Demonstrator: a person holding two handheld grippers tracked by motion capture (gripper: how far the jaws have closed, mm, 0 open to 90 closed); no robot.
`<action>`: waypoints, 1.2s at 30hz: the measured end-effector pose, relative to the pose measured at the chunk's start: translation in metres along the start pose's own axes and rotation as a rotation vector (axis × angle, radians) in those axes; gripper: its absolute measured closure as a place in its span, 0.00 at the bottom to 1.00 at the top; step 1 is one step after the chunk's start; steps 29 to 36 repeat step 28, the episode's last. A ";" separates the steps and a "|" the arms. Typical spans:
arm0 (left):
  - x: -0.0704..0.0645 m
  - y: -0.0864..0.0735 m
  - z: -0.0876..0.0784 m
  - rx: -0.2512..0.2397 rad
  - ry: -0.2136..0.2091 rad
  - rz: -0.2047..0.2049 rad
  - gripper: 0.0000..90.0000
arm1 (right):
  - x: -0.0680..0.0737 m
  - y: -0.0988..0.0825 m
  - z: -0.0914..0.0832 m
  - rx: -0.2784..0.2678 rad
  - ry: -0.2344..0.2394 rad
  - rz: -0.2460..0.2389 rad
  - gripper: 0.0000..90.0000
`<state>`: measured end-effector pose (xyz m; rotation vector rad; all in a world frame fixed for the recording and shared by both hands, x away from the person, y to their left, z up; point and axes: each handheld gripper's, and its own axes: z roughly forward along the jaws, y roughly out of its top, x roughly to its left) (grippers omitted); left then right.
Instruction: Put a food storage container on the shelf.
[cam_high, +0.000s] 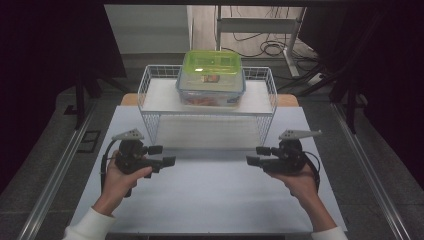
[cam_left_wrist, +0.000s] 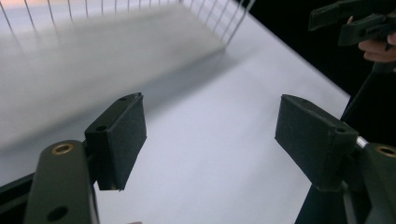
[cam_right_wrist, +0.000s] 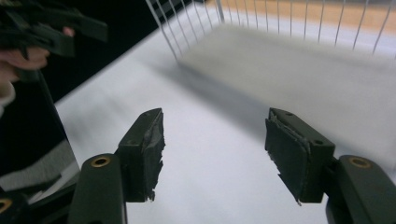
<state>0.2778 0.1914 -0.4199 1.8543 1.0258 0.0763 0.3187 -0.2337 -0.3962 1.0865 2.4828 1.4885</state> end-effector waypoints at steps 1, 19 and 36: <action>-0.002 -0.019 0.006 0.016 0.005 0.000 0.27 | -0.002 -0.023 0.003 0.025 -0.014 0.009 0.40; 0.010 -0.063 0.036 0.162 0.081 0.000 0.25 | -0.017 -0.085 0.021 0.121 -0.062 0.033 0.34; 0.014 -0.066 0.035 0.162 0.098 -0.004 0.23 | -0.017 -0.086 0.021 0.102 -0.091 0.014 0.27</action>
